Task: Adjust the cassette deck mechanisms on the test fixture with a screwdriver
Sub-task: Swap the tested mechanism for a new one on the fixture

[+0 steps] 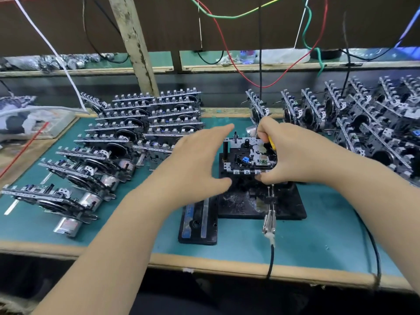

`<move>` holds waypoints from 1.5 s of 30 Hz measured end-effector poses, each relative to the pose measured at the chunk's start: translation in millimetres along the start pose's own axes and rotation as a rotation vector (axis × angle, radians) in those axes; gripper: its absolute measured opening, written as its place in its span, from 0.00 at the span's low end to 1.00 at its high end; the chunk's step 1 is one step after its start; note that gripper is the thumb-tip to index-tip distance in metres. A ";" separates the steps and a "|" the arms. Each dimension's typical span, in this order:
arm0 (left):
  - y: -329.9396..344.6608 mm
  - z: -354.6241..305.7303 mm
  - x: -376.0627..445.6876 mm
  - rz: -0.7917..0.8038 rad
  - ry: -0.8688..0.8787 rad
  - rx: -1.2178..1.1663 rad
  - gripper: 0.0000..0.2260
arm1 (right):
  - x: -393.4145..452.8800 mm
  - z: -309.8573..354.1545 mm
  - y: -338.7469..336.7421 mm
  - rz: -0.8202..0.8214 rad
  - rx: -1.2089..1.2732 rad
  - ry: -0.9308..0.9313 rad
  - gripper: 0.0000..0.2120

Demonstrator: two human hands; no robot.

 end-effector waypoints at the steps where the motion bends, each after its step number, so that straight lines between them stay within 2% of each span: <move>1: -0.6 -0.1 8.5 0.087 -0.002 0.033 0.43 | 0.1 -0.6 -0.9 0.005 -0.002 -0.004 0.30; 6: -7.7 7.9 41.2 0.178 -0.047 0.026 0.51 | -1.4 0.5 -5.0 0.087 0.029 0.035 0.34; 9: -4.4 14.2 46.0 0.192 -0.081 -0.024 0.51 | -10.0 -9.0 -19.6 0.218 0.031 0.116 0.38; 11: -0.5 16.1 45.9 0.187 -0.101 -0.060 0.50 | -15.7 -17.2 -30.2 0.263 0.025 0.151 0.37; 18: -0.8 7.2 39.4 0.134 -0.118 -0.034 0.49 | -13.9 -21.6 -32.6 0.173 0.038 0.161 0.35; 21: 6.5 -3.8 11.7 -0.021 -0.062 0.092 0.43 | -16.2 -29.2 -28.9 0.161 0.059 0.176 0.34; 23: 21.0 -9.5 -22.5 -0.153 -0.059 0.039 0.35 | -18.7 -33.5 -26.9 0.153 0.081 0.189 0.34; 25: 41.4 -12.5 -56.3 -0.149 -0.169 -0.006 0.30 | -20.2 -35.0 -25.3 0.143 0.110 0.188 0.34; 27: 62.5 -11.6 -78.2 -0.064 -0.312 0.051 0.31 | -20.9 -34.9 -24.6 0.133 0.132 0.185 0.34; 30: 77.1 -12.8 -91.7 -0.036 -0.374 0.143 0.31 | -21.8 -35.5 -24.3 0.123 0.155 0.181 0.34; 33: 72.5 -5.9 -98.4 -0.057 -0.345 0.101 0.25 | -22.8 -34.4 -25.1 0.124 0.162 0.169 0.33; 36: 48.7 0.4 -109.9 -0.047 -0.291 -0.006 0.28 | -23.6 -33.8 -25.9 0.123 0.165 0.162 0.33; 39: 12.5 -5.4 -112.8 -0.189 -0.266 -0.106 0.24 | -23.6 -35.7 -24.0 0.116 0.169 0.171 0.33; 42: -13.5 -20.7 -86.1 -0.342 -0.119 -0.218 0.18 | -23.6 -35.7 -24.4 0.113 0.189 0.155 0.32; 45: -20.8 -32.5 -33.0 -0.344 0.045 -0.374 0.13 | -29.1 -35.4 -29.8 0.147 0.231 0.176 0.28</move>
Point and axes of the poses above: each hand's wrist, its own x-axis towards the middle knuckle, its own y-axis out of the palm, z = x × y, the point moved 1 cm from there along x, towards the middle knuckle, and after that the axes turned 1 degree about y, right-handed, at the moved point
